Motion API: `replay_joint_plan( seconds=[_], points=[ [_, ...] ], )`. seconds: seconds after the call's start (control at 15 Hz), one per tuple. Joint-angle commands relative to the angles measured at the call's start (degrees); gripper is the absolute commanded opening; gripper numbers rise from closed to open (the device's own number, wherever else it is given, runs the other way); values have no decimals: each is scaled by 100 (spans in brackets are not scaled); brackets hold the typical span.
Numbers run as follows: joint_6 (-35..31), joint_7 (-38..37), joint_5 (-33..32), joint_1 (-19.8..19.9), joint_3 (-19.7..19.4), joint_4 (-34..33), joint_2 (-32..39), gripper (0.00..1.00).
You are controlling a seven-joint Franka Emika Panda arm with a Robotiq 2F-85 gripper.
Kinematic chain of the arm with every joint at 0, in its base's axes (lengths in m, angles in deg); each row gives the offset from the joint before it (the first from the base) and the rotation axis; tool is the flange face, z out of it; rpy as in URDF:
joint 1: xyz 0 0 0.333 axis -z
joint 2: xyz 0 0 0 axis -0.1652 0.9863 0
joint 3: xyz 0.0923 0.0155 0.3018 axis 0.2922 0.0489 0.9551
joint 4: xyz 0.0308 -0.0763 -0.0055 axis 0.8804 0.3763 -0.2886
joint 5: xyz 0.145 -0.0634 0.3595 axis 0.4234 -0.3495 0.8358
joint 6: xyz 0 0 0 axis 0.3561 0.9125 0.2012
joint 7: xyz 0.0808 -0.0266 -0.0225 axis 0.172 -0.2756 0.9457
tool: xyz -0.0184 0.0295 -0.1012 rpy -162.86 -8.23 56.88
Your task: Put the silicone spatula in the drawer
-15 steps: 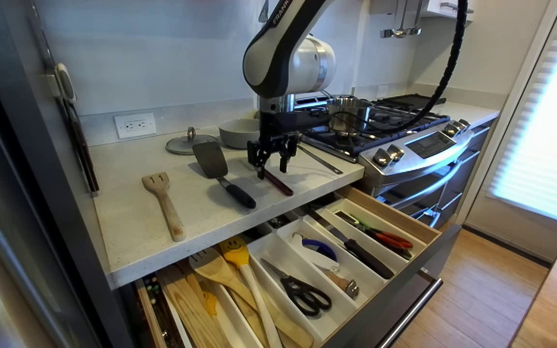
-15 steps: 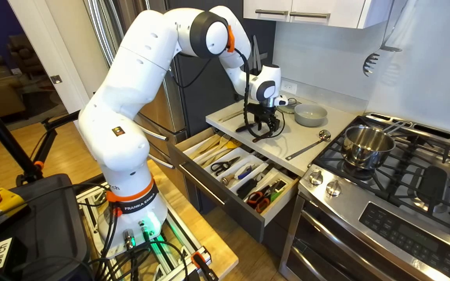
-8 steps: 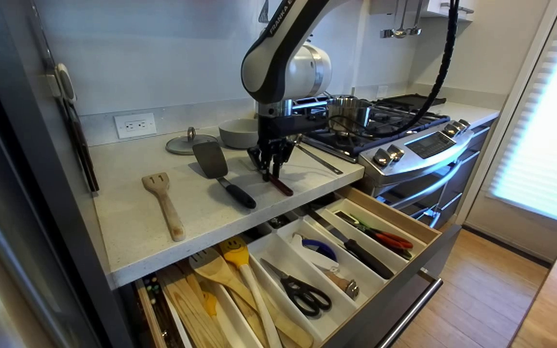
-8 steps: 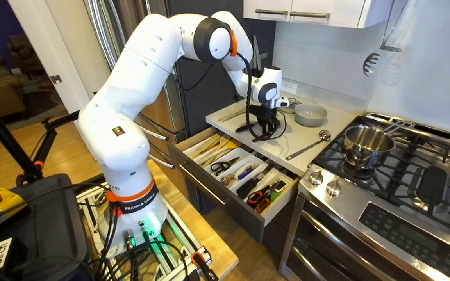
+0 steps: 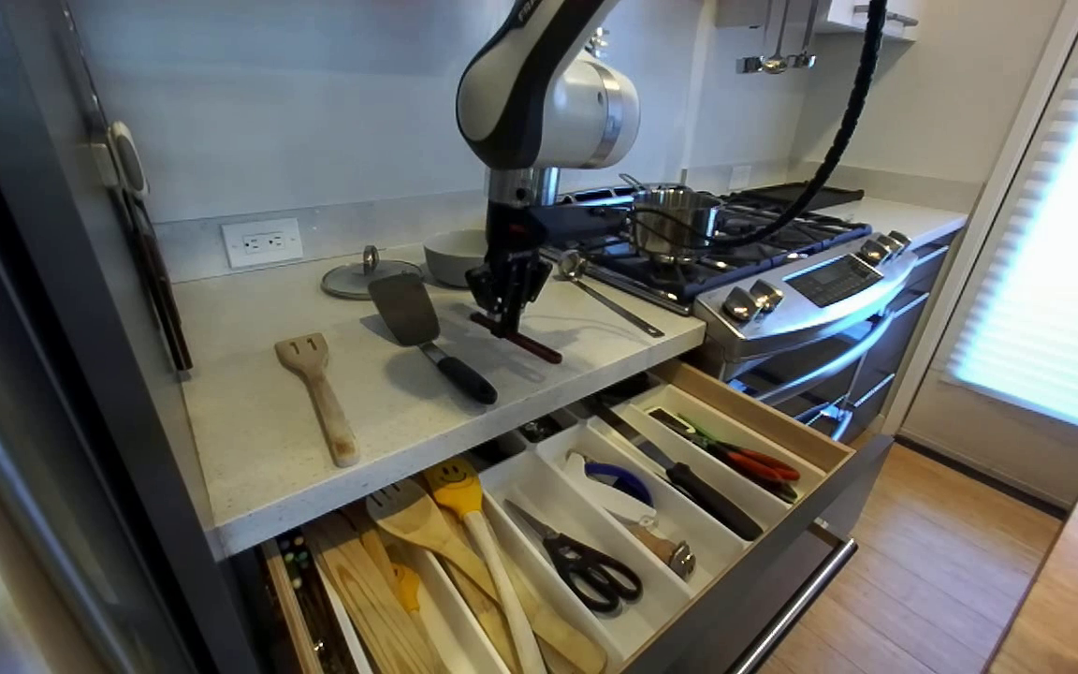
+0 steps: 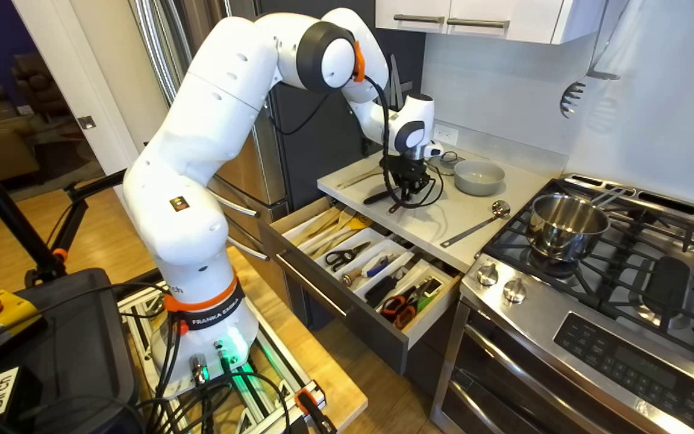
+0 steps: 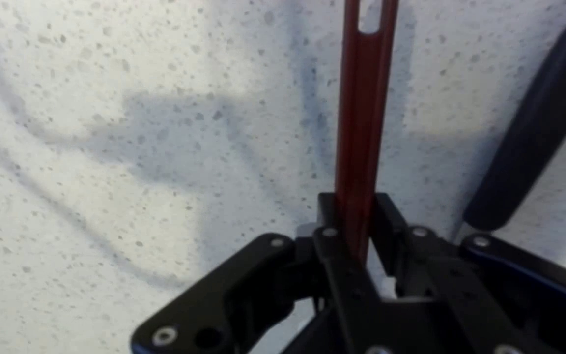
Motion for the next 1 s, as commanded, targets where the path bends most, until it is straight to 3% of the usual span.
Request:
replay_joint_plan(
  seconds=[0.0, 0.27, 0.53, 0.6, 0.8, 0.93],
  points=[
    [2, 1501, 665, 763, 755, 1004, -893, 5],
    [323, 3186, 1443, 1734, 1622, 2126, -1698, 5],
    [1295, 4802, 2328, 2467, 2032, 3121, -2480, 5],
    [1626, 5176, 2629, 1996, 1456, 3262, -2683, 5],
    [2216, 5138, 2528, 1567, 753, 3659, -2881, 5],
    [2440, 4577, 2331, 1255, 355, 3767, -2857, 5]
  ],
)
